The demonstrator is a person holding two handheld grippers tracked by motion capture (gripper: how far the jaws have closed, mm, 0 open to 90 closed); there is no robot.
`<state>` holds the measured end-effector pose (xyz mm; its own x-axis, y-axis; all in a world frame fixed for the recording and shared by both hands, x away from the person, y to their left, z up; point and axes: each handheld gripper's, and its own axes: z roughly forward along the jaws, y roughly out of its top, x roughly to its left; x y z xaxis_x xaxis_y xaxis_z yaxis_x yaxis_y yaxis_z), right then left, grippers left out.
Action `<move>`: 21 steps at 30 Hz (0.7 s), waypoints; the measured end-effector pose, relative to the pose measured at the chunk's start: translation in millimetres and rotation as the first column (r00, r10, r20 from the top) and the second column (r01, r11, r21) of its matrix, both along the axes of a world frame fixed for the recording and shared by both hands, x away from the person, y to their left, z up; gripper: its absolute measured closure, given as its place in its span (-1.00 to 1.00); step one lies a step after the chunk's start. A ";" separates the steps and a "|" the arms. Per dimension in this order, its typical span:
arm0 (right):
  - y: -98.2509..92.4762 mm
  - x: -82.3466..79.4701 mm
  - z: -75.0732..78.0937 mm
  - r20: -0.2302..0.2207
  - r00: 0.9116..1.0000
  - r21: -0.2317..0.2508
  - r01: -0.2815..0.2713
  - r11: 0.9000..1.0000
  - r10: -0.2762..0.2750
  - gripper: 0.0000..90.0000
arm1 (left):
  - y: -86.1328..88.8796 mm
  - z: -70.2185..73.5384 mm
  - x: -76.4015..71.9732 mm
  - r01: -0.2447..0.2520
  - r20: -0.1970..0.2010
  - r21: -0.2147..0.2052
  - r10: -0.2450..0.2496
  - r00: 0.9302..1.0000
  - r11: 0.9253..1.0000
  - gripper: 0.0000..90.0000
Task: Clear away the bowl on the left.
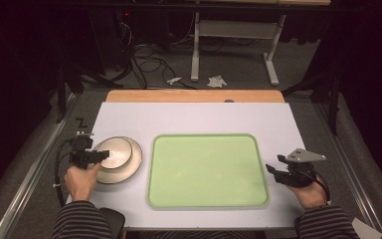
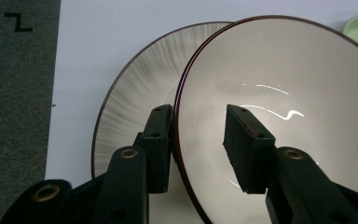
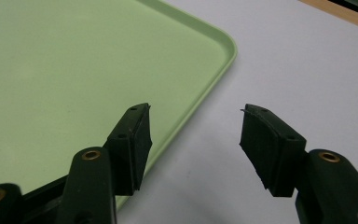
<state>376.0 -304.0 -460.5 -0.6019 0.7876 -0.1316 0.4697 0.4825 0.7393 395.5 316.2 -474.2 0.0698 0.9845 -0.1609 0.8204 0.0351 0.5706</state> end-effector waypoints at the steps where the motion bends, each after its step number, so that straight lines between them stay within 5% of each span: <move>1: -0.4 -0.1 0.1 0.000 1.000 -0.001 -0.002 1.000 0.002 -0.02 | 0.0 -0.6 0.5 0.000 -0.004 0.005 0.000 1.000 1.000 0.39; 21: 0.2 -0.6 -1.1 -0.008 1.000 -0.011 -0.019 1.000 0.018 -0.01 | 1.6 -8.4 5.6 0.014 -0.081 -0.047 -0.018 0.997 0.999 0.69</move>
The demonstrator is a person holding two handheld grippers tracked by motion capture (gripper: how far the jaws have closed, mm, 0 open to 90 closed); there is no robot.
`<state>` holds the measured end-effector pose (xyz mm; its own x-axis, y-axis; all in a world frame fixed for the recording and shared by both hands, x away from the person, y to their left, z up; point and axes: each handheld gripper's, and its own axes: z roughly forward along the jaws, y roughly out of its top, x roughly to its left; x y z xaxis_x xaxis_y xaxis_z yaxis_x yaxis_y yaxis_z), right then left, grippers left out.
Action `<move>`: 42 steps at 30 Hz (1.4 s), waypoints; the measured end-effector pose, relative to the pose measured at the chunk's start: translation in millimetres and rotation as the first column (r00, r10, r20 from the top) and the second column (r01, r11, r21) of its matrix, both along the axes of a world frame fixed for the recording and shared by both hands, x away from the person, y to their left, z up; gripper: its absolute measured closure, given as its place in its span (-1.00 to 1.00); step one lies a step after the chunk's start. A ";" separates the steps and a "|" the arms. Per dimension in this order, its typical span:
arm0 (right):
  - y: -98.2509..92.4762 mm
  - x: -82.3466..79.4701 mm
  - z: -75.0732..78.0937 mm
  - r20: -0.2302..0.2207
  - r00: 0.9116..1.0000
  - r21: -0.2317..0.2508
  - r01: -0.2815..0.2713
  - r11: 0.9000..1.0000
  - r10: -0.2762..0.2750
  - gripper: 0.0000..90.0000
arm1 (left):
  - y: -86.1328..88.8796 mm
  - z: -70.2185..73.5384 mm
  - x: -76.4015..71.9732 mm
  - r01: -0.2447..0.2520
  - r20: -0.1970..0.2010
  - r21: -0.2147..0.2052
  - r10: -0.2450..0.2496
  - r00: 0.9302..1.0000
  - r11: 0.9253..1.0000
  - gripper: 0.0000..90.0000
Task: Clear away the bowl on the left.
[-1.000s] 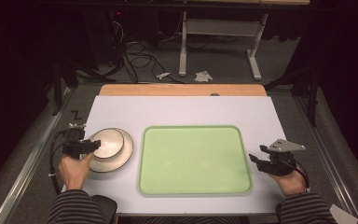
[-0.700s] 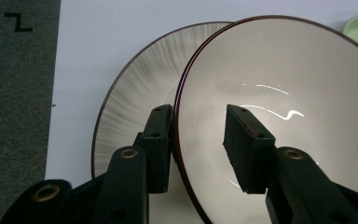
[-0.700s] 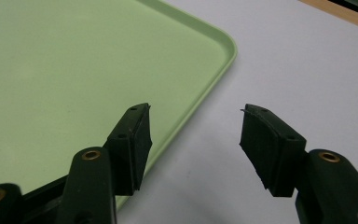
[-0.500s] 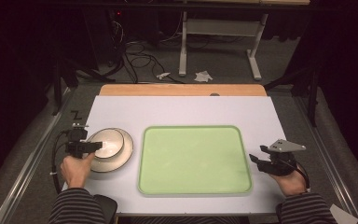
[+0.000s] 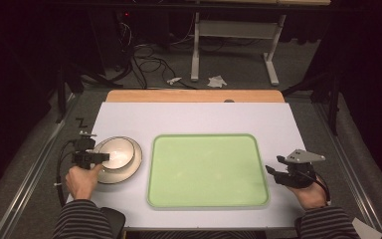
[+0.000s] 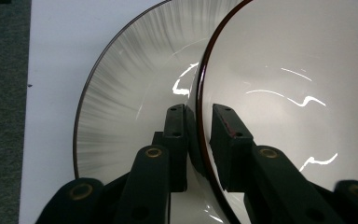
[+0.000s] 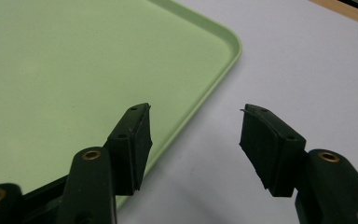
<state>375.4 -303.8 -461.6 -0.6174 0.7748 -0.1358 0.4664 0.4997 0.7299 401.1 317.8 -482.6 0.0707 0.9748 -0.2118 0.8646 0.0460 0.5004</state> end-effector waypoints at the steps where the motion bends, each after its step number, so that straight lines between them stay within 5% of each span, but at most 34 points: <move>1: 0.2 0.0 0.0 -0.003 1.000 0.001 0.003 1.000 -0.003 -0.01 | 0.1 0.0 0.0 0.001 0.000 -0.004 -0.001 1.000 1.000 0.70; 15: 0.3 0.7 -0.6 -0.008 1.000 0.001 0.003 1.000 -0.003 0.00 | 4.6 -1.3 1.5 0.012 -0.001 -0.102 -0.012 1.000 0.995 0.82; 30: 0.6 3.7 -1.9 -0.007 1.000 -0.011 -0.010 1.000 0.010 0.02 | 2.9 4.2 0.7 0.037 0.004 -0.066 -0.037 0.999 0.997 0.83; 42: 0.9 4.6 -2.4 -0.014 1.000 -0.012 0.001 1.000 -0.001 0.02 | 0.8 25.3 -5.1 0.071 0.095 -0.122 -0.060 0.994 0.990 0.83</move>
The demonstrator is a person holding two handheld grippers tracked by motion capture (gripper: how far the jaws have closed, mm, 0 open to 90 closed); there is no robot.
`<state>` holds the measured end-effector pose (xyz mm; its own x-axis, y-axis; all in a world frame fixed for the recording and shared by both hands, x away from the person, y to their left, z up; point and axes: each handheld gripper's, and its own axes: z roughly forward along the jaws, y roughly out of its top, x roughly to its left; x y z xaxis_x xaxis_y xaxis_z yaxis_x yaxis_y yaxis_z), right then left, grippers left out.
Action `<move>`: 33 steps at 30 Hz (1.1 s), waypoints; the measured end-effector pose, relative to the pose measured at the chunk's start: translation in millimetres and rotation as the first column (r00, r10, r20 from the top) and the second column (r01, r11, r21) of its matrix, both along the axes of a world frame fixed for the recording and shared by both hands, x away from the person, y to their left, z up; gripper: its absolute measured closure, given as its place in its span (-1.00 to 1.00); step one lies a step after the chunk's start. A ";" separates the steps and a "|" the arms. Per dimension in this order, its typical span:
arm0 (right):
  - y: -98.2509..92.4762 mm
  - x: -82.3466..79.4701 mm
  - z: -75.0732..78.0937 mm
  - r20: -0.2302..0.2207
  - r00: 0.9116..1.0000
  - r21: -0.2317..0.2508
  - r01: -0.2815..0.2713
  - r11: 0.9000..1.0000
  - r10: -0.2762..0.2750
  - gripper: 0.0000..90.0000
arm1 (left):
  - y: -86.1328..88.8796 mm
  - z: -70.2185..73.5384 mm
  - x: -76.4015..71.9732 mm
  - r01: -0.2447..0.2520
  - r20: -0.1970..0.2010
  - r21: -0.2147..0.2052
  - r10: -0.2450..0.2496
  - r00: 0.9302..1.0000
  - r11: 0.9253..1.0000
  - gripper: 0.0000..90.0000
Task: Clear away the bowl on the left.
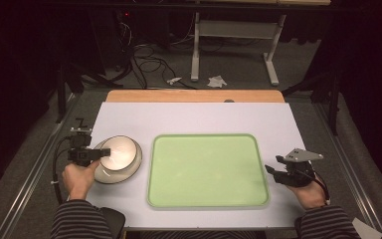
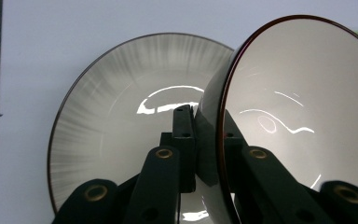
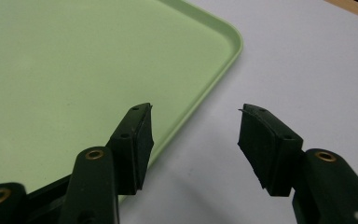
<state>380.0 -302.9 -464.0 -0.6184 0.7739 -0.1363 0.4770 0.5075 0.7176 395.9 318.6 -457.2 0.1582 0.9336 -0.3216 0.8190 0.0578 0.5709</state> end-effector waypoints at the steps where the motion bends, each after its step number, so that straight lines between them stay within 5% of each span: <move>1: 0.2 -1.0 0.4 -0.001 1.000 -0.003 0.006 1.000 -0.006 0.02 | -2.4 2.1 -0.1 0.007 0.004 0.007 -0.007 1.000 1.000 0.83; 6: -0.5 -3.1 0.9 0.015 1.000 -0.009 -0.005 1.000 0.005 0.02 | -12.7 6.1 1.0 0.038 0.004 0.011 -0.038 0.999 0.999 0.83; 13: -1.2 -4.4 2.4 0.026 1.000 -0.010 0.009 1.000 -0.009 0.03 | -18.4 16.1 -1.5 0.047 0.061 -0.026 -0.045 0.997 0.999 0.83; 22: -4.2 -8.6 2.8 0.028 0.999 -0.011 0.028 1.000 -0.028 0.04 | -32.9 19.5 5.5 0.103 0.058 -0.041 -0.100 0.993 0.994 0.83; 33: -11.5 -13.4 2.5 0.020 0.998 -0.002 0.058 0.998 -0.058 0.04 | -59.2 24.8 12.5 0.201 0.056 -0.031 -0.199 0.978 0.979 0.83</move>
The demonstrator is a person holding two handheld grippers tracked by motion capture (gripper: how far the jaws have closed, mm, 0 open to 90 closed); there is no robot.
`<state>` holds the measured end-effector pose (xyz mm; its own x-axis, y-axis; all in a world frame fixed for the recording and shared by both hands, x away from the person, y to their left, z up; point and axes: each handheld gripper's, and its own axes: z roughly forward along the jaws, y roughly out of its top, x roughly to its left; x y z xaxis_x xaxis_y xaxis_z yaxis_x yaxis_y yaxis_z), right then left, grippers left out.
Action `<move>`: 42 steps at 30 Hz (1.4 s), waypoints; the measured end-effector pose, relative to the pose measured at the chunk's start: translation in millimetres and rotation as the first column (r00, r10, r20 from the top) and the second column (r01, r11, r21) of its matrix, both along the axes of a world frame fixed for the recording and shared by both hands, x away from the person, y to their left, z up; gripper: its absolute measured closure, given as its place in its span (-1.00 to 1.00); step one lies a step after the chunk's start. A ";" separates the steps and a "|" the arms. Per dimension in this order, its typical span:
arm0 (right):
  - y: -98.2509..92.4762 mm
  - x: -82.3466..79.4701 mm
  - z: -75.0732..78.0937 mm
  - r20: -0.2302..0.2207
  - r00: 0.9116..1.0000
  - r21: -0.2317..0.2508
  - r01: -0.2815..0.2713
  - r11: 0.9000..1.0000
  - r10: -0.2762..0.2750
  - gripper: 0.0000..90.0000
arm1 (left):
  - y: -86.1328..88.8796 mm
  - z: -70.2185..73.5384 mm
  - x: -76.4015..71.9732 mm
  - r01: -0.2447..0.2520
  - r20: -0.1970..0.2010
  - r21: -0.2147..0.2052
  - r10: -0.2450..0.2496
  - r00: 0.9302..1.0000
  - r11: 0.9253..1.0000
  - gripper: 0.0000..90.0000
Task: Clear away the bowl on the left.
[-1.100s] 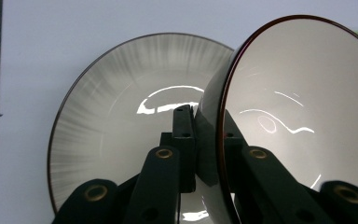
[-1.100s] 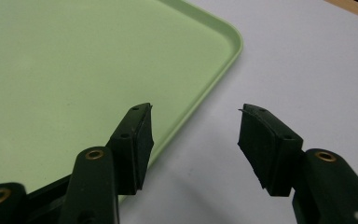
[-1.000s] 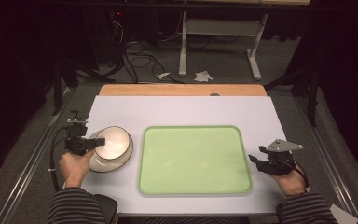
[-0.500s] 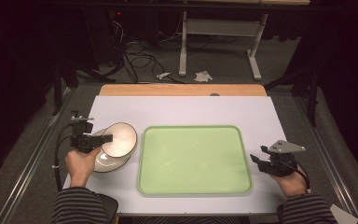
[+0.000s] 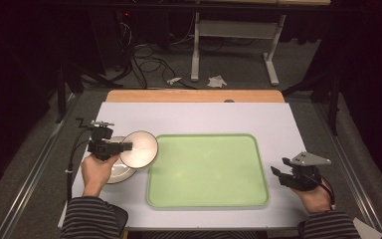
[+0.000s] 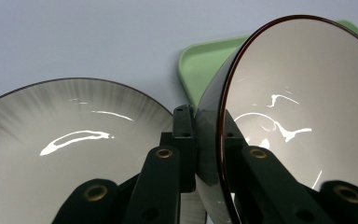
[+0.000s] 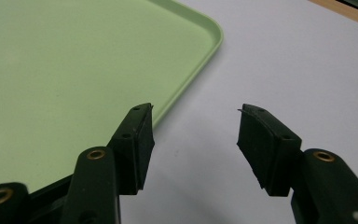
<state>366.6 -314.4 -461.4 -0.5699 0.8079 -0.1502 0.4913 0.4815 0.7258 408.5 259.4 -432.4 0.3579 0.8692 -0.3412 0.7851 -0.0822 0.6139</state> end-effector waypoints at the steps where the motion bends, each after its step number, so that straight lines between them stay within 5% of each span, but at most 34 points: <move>1: -0.8 -0.4 -0.1 0.000 1.000 0.002 0.005 1.000 -0.005 0.04 | -1.7 0.3 0.3 0.007 0.000 -0.004 -0.007 1.000 1.000 0.83; 21: -9.4 -4.4 0.8 0.016 0.999 0.014 0.048 0.999 -0.049 0.04 | -47.9 3.8 7.2 0.141 -0.014 -0.014 -0.141 0.990 0.990 0.83; 42: -16.9 -11.7 0.1 0.030 0.995 -0.006 0.095 0.995 -0.095 0.04 | -97.2 2.5 19.4 0.267 -0.021 0.012 -0.266 0.964 0.964 0.83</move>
